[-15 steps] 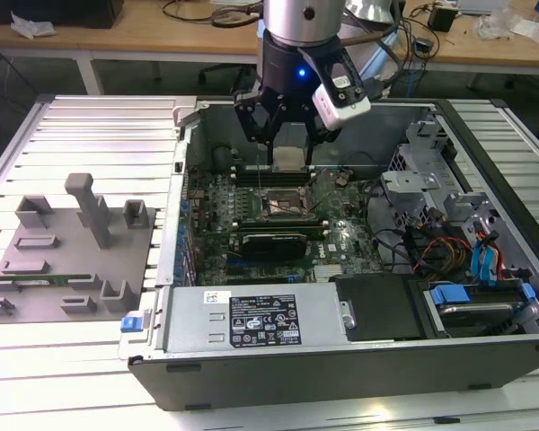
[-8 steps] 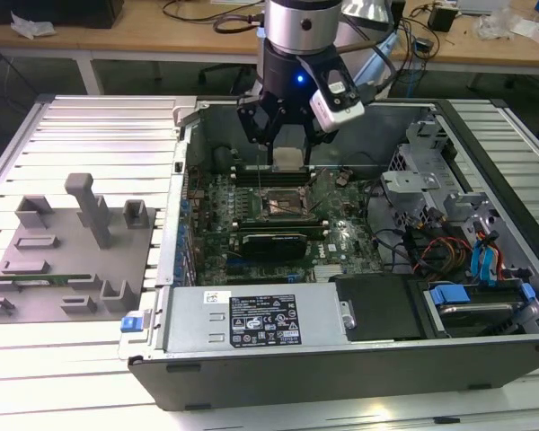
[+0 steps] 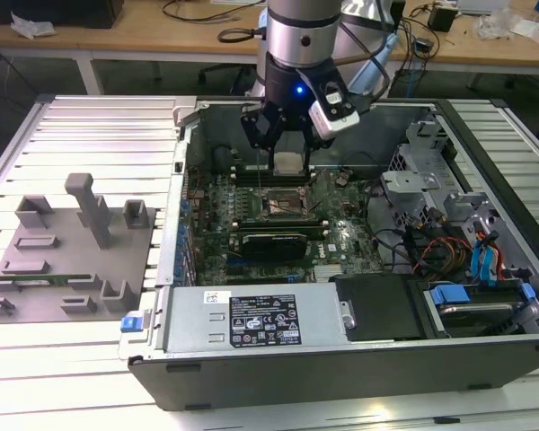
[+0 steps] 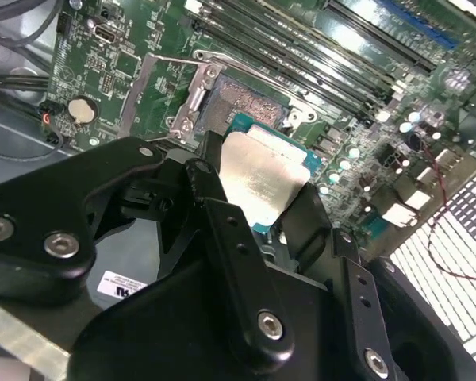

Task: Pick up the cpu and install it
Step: 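Pick up the cpu and move it towards the insertion slot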

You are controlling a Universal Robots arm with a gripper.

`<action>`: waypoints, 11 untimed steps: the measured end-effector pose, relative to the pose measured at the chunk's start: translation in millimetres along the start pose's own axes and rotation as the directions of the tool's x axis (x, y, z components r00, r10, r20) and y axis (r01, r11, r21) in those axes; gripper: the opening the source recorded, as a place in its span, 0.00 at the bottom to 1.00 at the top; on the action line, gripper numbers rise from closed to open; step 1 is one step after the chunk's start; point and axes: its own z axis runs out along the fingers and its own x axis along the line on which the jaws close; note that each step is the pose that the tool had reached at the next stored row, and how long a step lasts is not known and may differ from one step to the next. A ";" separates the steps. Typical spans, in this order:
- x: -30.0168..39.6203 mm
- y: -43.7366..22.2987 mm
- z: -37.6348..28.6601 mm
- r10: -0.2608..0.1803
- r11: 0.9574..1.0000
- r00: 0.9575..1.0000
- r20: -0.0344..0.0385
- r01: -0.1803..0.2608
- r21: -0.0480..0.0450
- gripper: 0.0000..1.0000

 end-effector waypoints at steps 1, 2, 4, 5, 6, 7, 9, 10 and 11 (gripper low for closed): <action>0.0 0.1 1.9 -0.001 1.000 1.000 0.000 0.001 0.000 0.55; 0.2 0.2 4.3 -0.002 1.000 1.000 0.000 0.002 0.000 0.55; 0.3 0.4 8.4 -0.004 1.000 1.000 0.000 0.004 0.000 0.55; 0.4 0.4 10.8 -0.005 1.000 1.000 0.000 0.005 0.000 0.55; 0.4 0.4 12.5 -0.006 1.000 1.000 0.000 0.006 0.000 0.55; 0.4 0.3 14.5 -0.007 1.000 1.000 0.000 0.007 0.000 0.55; -0.2 0.2 19.5 -0.010 1.000 1.000 -0.001 0.010 0.000 0.55; -0.3 0.3 21.4 -0.010 1.000 1.000 -0.001 0.010 0.000 0.55; -0.4 0.4 23.5 -0.011 1.000 1.000 -0.001 0.011 0.000 0.55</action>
